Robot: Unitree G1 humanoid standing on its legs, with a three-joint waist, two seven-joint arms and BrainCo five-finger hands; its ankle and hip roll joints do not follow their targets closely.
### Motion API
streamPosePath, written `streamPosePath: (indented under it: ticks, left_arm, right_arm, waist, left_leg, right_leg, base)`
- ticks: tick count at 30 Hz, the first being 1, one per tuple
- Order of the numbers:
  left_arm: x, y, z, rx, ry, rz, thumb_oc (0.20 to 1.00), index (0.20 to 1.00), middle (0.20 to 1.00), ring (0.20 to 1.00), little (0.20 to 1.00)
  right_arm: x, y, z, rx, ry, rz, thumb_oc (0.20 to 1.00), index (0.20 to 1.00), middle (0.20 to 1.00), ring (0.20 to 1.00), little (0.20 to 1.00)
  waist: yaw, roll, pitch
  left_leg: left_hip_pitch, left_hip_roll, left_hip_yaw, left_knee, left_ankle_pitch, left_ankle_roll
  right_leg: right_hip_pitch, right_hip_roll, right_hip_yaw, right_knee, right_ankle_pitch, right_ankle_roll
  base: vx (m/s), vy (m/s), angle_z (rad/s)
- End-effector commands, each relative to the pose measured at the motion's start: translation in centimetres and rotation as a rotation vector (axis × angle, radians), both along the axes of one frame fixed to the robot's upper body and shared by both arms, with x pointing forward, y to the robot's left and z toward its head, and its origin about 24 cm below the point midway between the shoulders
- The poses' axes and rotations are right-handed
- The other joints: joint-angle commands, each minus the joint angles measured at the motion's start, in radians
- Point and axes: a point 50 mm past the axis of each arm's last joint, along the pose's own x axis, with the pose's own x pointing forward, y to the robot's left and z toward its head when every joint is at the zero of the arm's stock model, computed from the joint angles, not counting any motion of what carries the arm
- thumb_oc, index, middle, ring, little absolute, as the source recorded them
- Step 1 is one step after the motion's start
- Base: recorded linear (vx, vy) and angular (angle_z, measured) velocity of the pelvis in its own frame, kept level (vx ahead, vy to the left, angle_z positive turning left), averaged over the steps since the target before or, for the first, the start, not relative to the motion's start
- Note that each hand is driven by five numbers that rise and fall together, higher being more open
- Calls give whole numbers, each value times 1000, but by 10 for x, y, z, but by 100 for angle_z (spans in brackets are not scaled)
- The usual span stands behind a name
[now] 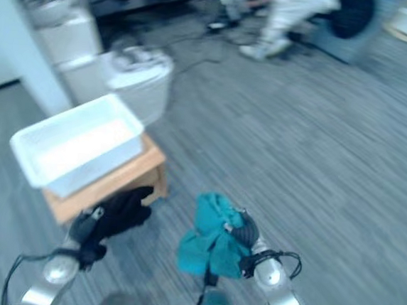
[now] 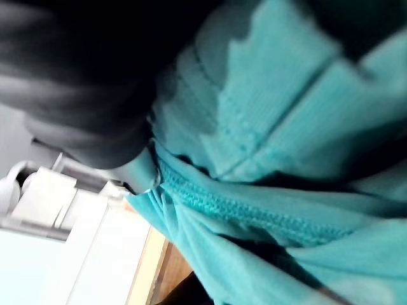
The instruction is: Tidy up the quilt and then pick up the clothes from the bed and put them into the laundry hamper.
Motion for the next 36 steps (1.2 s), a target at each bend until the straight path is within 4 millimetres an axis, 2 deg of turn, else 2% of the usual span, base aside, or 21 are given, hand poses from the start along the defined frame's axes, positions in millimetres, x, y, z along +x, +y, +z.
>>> streamPosePath:
  ticks: [1, 2, 3, 5, 7, 8, 9, 11, 12, 15, 17, 18, 19, 20, 21, 22, 26, 27, 30, 32, 36]
  left_arm:
    - [15, 13, 29, 37, -161, -2, 200, 200, 200, 200, 200]
    - [14, 13, 28, 37, -160, -2, 200, 200, 200, 200, 200]
    - [12, 17, 27, 46, -152, 14, 200, 200, 200, 200, 200]
    - [9, 23, 30, 61, -160, 29, 200, 200, 200, 200, 200]
    - [9, 27, 33, 66, -164, 44, 200, 200, 200, 200, 200]
    - [7, 30, 33, 71, -156, 48, 200, 200, 200, 200, 200]
    - [7, 31, 35, 88, -154, 35, 200, 200, 200, 200, 200]
    - [8, 31, 35, 97, -153, 28, 200, 200, 200, 200, 200]
    - [12, 32, 37, 120, -153, 19, 200, 200, 200, 200, 200]
    - [18, 32, 42, 127, -179, 17, 200, 200, 200, 200, 200]
    - [23, 33, 46, 133, -199, 21, 200, 200, 200, 200, 200]
    - [27, 35, 47, 137, -203, 19, 200, 200, 200, 200, 200]
    - [27, 35, 47, 136, -203, 19, 200, 200, 200, 200, 200]
    - [29, 38, 47, 141, -201, 33, 200, 200, 200, 200, 200]
    - [29, 38, 47, 141, -201, 33, 200, 200, 200, 200, 200]
    - [28, 43, 51, 151, -216, 51, 200, 200, 200, 200, 200]
    - [30, 40, 48, 114, -211, 42, 200, 200, 200, 200, 200]
    - [19, 36, 37, 79, -163, 31, 200, 200, 200, 200, 200]
    - [17, 36, 33, 75, -142, 33, 200, 200, 200, 200, 200]
    - [13, 30, 28, 40, -124, 22, 200, 200, 200, 200, 200]
    - [16, 23, 33, 24, -148, -15, 200, 200, 200, 200, 200]
  right_arm:
    - [36, -4, 50, -6, -242, 28, 200, 200, 200, 200, 200]
    - [36, -4, 50, -6, -241, 29, 200, 200, 200, 200, 200]
    - [37, -4, 51, -13, -246, 30, 200, 200, 200, 200, 200]
    - [37, -7, 52, -38, -253, 27, 200, 200, 200, 200, 200]
    - [38, -9, 58, -55, -280, 26, 200, 200, 200, 200, 200]
    - [36, -8, 61, -60, -294, 38, 200, 200, 200, 200, 200]
    - [32, -7, 64, -71, -309, 60, 200, 200, 200, 200, 200]
    - [30, -4, 64, -70, -312, 68, 200, 200, 200, 200, 200]
    - [30, -1, 64, -70, -315, 70, 200, 200, 200, 200, 200]
    - [32, 4, 71, -54, -353, 73, 200, 200, 200, 200, 200]
    - [36, 8, 84, -44, -414, 84, 200, 200, 200, 200, 200]
    - [37, 8, 93, -24, -451, 85, 200, 200, 200, 200, 200]
    - [37, 8, 93, -23, -451, 84, 200, 200, 200, 200, 200]
    - [36, 7, 97, -37, -469, 84, 200, 200, 200, 200, 200]
    - [35, 7, 97, -37, -469, 84, 200, 200, 200, 200, 200]
    - [36, 7, 107, -33, -516, 87, 200, 200, 200, 200, 200]
    - [37, 24, 148, -53, -696, 209, 200, 200, 200, 200, 200]
    - [38, 41, 170, -26, -778, 294, 200, 200, 200, 200, 200]
    - [39, 53, 178, -9, -808, 350, 200, 200, 200, 200, 200]
    - [46, 82, 190, -1, -840, 468, 200, 200, 200, 200, 200]
    - [57, 103, 193, -15, -840, 520, 200, 200, 200, 200, 200]
  waist:
    - [40, 17, 24]
    - [37, 16, 23]
    - [41, 14, 16]
    - [38, 25, -11]
    - [38, 25, -25]
    - [30, 27, -37]
    - [34, 20, -50]
    - [24, 22, -51]
    - [-7, 15, -39]
    - [-38, 13, -21]
    - [-60, 18, -11]
    - [-81, 13, -17]
    - [-84, 16, -17]
    - [-100, -4, -28]
    - [-103, -4, -27]
    - [-86, -18, -35]
    - [-83, -16, -65]
    - [-83, -1, -80]
    - [-80, 4, -82]
    - [-65, 18, -82]
    - [-51, 34, -74]
  left_leg:
    - [46, 0, 208, -246, 4, -1]
    - [47, -4, 207, -248, 3, 0]
    - [29, 6, 264, -305, 9, -3]
    - [54, 25, 427, -522, 88, -8]
    - [78, 48, 493, -637, 167, -19]
    - [109, 34, 497, -693, 164, -6]
    - [143, -30, 455, -738, 152, 29]
    - [170, -54, 448, -753, 133, 49]
    - [222, -99, 419, -781, 94, 83]
    - [271, -132, 368, -825, 71, 105]
    - [287, -124, 327, -828, 62, 94]
    - [287, -119, 291, -829, 61, 74]
    - [288, -115, 288, -829, 62, 72]
    - [280, -119, 239, -831, 68, 70]
    - [281, -119, 237, -831, 68, 70]
    - [287, -118, 223, -825, 68, 63]
    - [314, -110, 228, -819, 69, 40]
    - [331, -98, 228, -825, 74, 31]
    - [333, -90, 228, -829, 80, 24]
    - [336, -72, 229, -831, 91, 8]
    - [328, -60, 222, -831, 101, -4]
  right_leg:
    - [230, -13, -52, -27, -186, 81]
    - [231, -15, -55, -27, -188, 82]
    - [250, -4, -83, -29, -204, 86]
    - [284, 14, -149, -26, -234, 94]
    - [312, 28, -200, -15, -249, 100]
    - [304, 30, -221, 24, -250, 107]
    - [295, -2, -242, 186, -234, 140]
    - [260, -39, -248, 293, -205, 161]
    - [173, -123, -212, 517, -98, 213]
    - [47, -138, -96, 645, -98, 226]
    - [-1, -126, -46, 563, -145, 209]
    - [7, -95, 6, 359, -198, 172]
    - [16, -90, 1, 345, -193, 170]
    - [38, -23, 123, 106, -191, 133]
    - [45, -23, 119, 98, -188, 133]
    - [63, -36, 135, 63, -133, 156]
    - [119, -18, 108, -20, -122, 138]
    - [136, -13, 95, -29, -126, 134]
    - [138, -11, 87, -29, -132, 132]
    - [141, -2, 69, -29, -142, 124]
    - [142, 4, 53, -29, -152, 119]
  base:
    - [373, -105, 156]
    - [215, -21, 55]
    - [246, 6, 46]
    - [363, 57, 83]
    - [334, 54, 77]
    - [509, 159, 58]
    - [417, 177, 53]
    - [374, 209, 97]
    - [418, 258, 111]
    - [196, 79, 84]
    - [273, -154, 91]
    - [203, -190, 100]
    - [195, -307, 148]
    - [99, -181, 122]
    - [185, -290, 175]
    - [121, -133, 150]
    - [211, -162, 29]
    - [232, -144, -34]
    - [107, -101, -14]
    - [109, -146, 4]
    - [45, -87, 6]
